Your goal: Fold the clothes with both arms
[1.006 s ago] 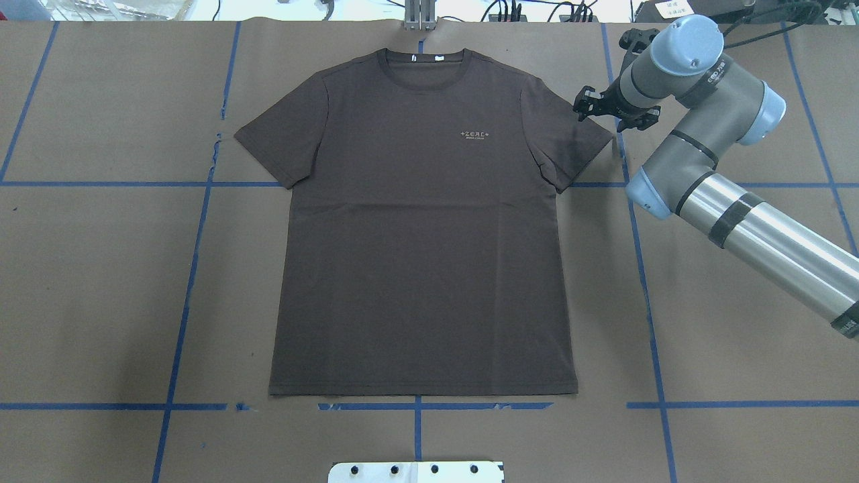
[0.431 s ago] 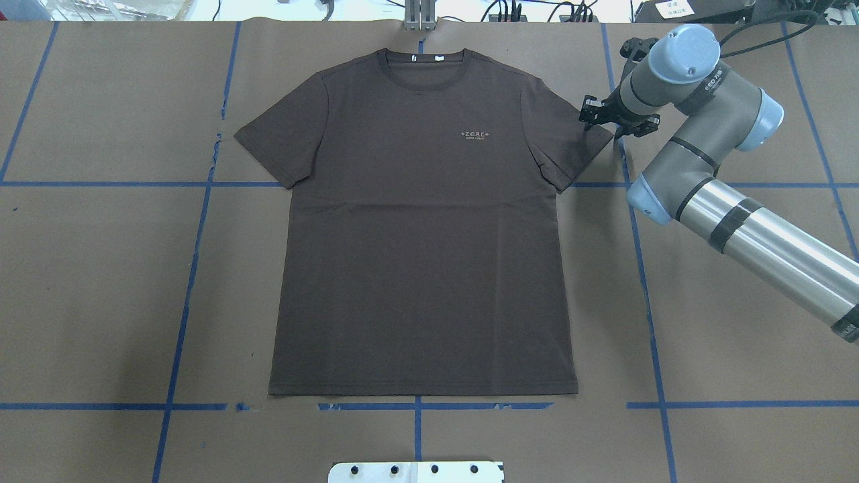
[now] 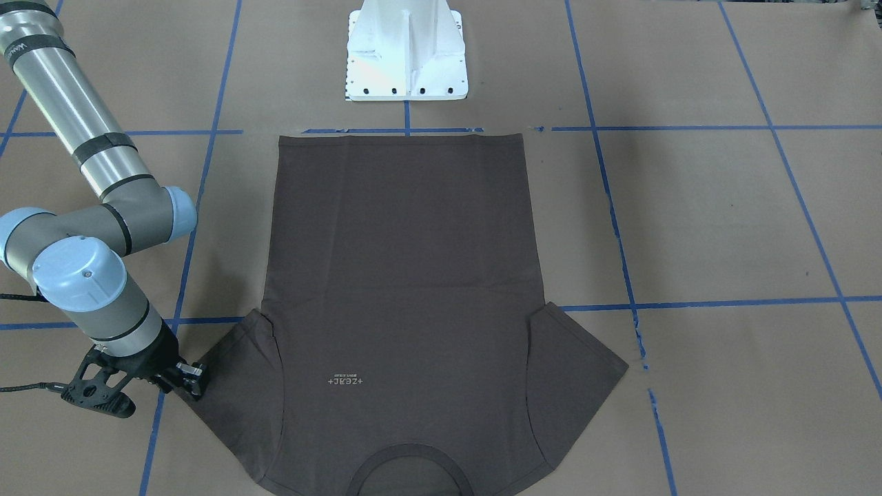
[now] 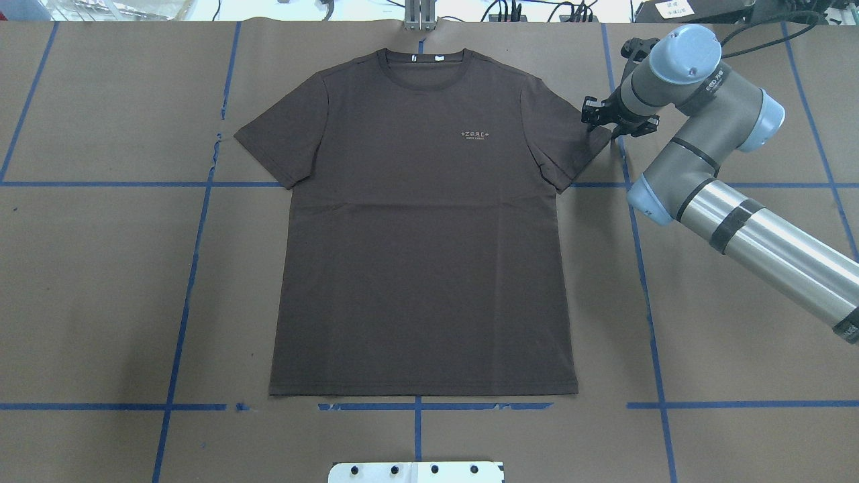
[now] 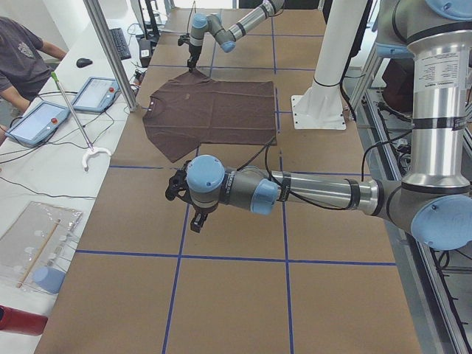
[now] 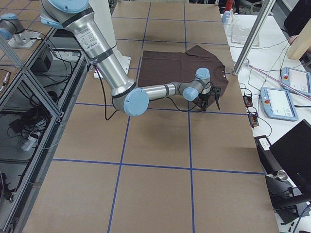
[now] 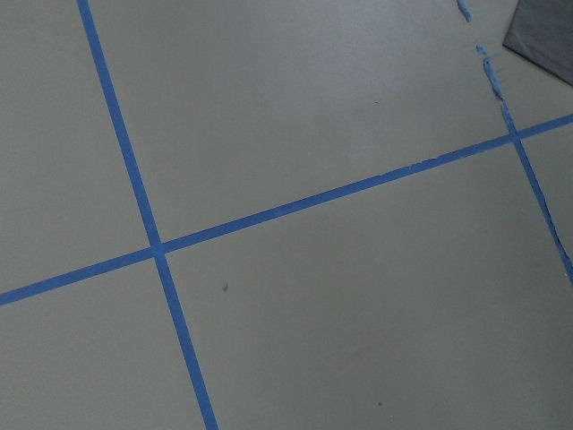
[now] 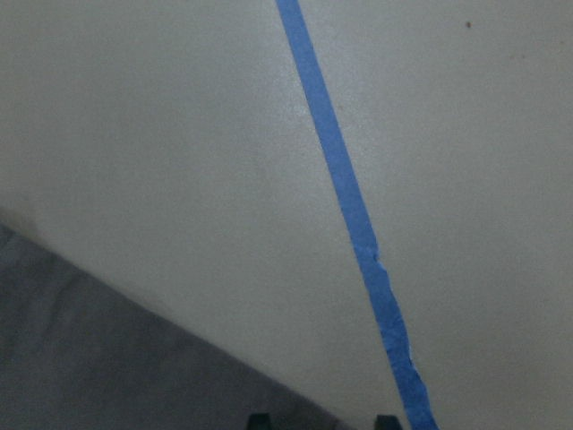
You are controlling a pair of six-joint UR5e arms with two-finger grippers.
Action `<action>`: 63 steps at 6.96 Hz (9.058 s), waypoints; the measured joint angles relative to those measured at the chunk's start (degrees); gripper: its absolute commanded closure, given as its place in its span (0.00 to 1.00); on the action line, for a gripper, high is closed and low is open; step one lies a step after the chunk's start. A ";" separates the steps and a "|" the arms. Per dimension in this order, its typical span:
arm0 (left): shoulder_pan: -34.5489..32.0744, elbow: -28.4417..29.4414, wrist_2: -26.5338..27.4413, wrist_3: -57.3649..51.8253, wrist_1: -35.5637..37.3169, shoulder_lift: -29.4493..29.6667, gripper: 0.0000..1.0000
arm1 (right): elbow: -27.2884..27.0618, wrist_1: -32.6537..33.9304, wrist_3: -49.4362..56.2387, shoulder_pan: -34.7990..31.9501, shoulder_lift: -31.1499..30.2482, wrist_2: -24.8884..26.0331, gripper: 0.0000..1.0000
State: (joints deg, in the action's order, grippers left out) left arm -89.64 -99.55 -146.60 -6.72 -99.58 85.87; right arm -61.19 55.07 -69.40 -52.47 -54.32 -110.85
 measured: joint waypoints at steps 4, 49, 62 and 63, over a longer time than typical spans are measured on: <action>-0.01 -0.09 -0.08 0.04 0.00 -0.01 0.00 | -1.28 0.22 -1.70 0.22 1.05 -0.44 1.00; 54.54 4.73 39.11 93.77 -26.45 36.26 0.27 | -53.72 1.34 -44.46 46.18 -37.55 29.78 0.92; 71.26 -11.02 52.21 108.94 -25.71 12.82 0.34 | -59.63 5.33 -44.59 46.55 -36.92 31.58 1.00; 73.02 -11.37 53.05 109.29 -25.09 11.14 0.36 | -59.65 5.35 -44.59 46.57 -36.96 31.62 1.00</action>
State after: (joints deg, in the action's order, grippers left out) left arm -16.62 -110.91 -93.55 102.57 -124.67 97.02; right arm -120.84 60.42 -113.99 -5.90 -91.28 -79.22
